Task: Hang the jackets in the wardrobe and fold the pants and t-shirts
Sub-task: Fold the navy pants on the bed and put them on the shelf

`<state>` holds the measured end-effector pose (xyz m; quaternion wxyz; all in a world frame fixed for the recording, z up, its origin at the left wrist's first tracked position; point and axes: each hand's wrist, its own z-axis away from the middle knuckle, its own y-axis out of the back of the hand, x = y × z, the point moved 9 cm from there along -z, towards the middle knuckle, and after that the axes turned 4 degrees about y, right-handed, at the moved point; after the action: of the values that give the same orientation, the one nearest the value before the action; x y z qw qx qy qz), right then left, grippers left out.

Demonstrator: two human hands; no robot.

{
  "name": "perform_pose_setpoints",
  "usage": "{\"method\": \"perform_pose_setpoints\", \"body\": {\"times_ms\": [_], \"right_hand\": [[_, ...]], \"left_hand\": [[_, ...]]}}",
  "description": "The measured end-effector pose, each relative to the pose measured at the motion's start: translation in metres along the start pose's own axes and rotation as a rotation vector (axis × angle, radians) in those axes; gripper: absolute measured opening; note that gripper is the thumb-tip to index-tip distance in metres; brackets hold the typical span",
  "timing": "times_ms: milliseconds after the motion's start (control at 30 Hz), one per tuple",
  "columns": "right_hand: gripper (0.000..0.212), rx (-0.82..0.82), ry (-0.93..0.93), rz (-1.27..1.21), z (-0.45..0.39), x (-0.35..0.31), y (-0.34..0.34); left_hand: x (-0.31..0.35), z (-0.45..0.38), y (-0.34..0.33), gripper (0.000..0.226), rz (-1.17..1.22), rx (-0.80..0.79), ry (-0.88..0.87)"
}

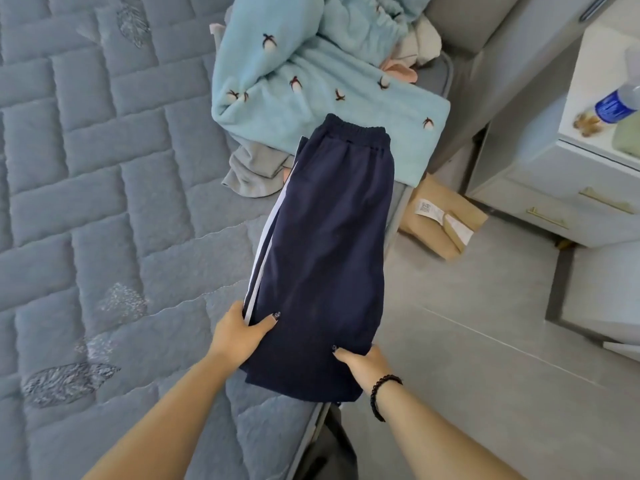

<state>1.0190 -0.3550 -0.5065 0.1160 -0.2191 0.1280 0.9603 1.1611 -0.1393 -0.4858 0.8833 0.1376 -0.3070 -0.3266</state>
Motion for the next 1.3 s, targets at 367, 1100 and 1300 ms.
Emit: {"method": "perform_pose_setpoints", "body": {"times_ms": [367,1100,1300], "right_hand": [[0.015,-0.037,-0.101,-0.183,0.030,0.044,0.017],[0.025,0.110,0.315,-0.498,-0.039,-0.279,0.129],[0.057,0.126,0.224,-0.065,-0.072,-0.199,0.096]], "left_hand": [[-0.026,0.046,-0.026,0.037,0.270,-0.265,0.159],[0.280,-0.038,0.035,0.045,0.483,-0.068,-0.244],[0.208,-0.076,0.004,0.109,-0.033,0.062,-0.191]]}}
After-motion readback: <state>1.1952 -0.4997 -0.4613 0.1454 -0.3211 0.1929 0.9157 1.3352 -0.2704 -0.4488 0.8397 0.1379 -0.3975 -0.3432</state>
